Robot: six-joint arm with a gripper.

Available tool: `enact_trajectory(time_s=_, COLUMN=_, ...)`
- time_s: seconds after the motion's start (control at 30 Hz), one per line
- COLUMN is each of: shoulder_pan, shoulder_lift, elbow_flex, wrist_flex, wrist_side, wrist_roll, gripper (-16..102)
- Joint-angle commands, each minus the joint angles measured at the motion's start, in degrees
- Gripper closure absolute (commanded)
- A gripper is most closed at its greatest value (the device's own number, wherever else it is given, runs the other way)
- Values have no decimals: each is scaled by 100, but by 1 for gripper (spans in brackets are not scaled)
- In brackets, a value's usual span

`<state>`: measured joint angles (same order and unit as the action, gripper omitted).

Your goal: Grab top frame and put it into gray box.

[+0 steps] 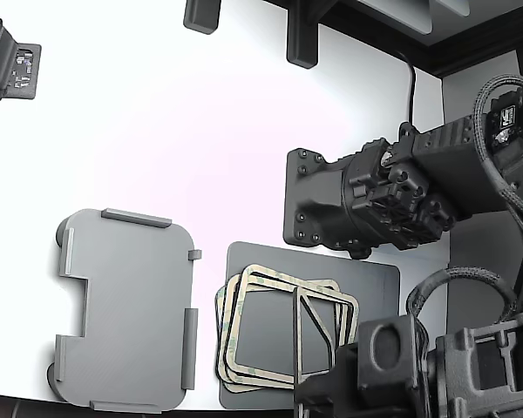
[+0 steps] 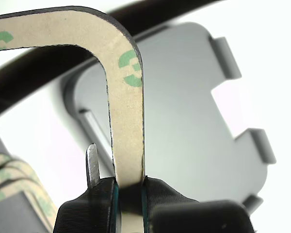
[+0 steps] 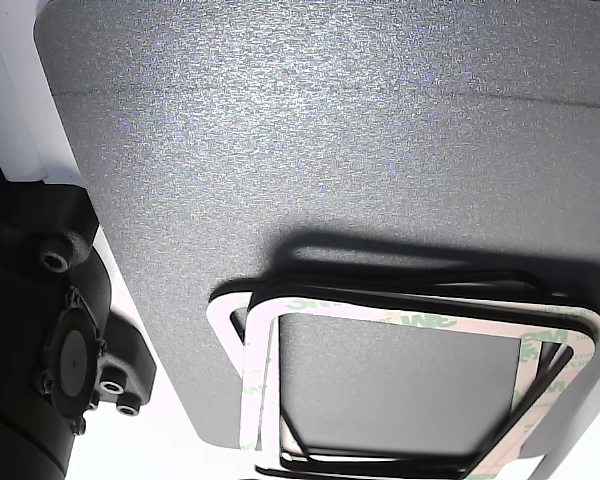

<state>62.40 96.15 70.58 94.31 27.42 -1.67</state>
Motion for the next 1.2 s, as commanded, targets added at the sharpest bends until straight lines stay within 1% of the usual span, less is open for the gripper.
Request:
enact_trajectory(time_s=0.0, shoulder_pan=-448, shoulder_lift=264, elbow_flex=53, wrist_flex=62, wrist_side=-26, wrist_roll=1591, gripper=97)
enact_trajectory(time_s=0.17, shoulder_pan=-1125, shoulder_lift=510, elbow_flex=255, wrist_flex=62, wrist_side=-176, wrist_roll=3252, gripper=98)
enact_trajectory(time_s=0.23, shoulder_pan=-1424, shoulder_lift=642, elbow_flex=369, wrist_flex=62, wrist_side=-272, wrist_roll=4509, gripper=99)
enact_trajectory(time_s=0.3, shoulder_pan=-1714, shoulder_lift=738, elbow_flex=492, wrist_flex=62, wrist_side=-334, wrist_roll=5247, gripper=99)
enact_trajectory(time_s=0.37, shoulder_pan=-2074, shoulder_lift=686, elbow_flex=475, wrist_flex=62, wrist_side=-606, wrist_roll=5414, gripper=99)
enact_trajectory(time_s=0.43, shoulder_pan=-2452, shoulder_lift=519, elbow_flex=396, wrist_flex=62, wrist_side=-1134, wrist_roll=5493, gripper=99)
enact_trajectory(time_s=0.47, shoulder_pan=-2558, shoulder_lift=439, elbow_flex=343, wrist_flex=62, wrist_side=-1160, wrist_roll=5748, gripper=99)
enact_trajectory(time_s=0.57, shoulder_pan=-2654, shoulder_lift=413, elbow_flex=396, wrist_flex=62, wrist_side=-1037, wrist_roll=8095, gripper=99)
enact_trajectory(time_s=0.6, shoulder_pan=-2707, shoulder_lift=334, elbow_flex=316, wrist_flex=62, wrist_side=-1063, wrist_roll=8771, gripper=99)
enact_trajectory(time_s=0.67, shoulder_pan=-2786, shoulder_lift=220, elbow_flex=290, wrist_flex=62, wrist_side=-1143, wrist_roll=9246, gripper=99)
enact_trajectory(time_s=0.73, shoulder_pan=-2883, shoulder_lift=114, elbow_flex=290, wrist_flex=62, wrist_side=-1336, wrist_roll=10204, gripper=99)
enact_trajectory(time_s=0.9, shoulder_pan=-3059, shoulder_lift=-325, elbow_flex=387, wrist_flex=62, wrist_side=-1485, wrist_roll=11136, gripper=99)
enact_trajectory(time_s=1.0, shoulder_pan=-3217, shoulder_lift=-650, elbow_flex=378, wrist_flex=62, wrist_side=-1802, wrist_roll=11399, gripper=99)
enact_trajectory(time_s=1.17, shoulder_pan=-3243, shoulder_lift=-905, elbow_flex=360, wrist_flex=62, wrist_side=-1942, wrist_roll=12375, gripper=99)
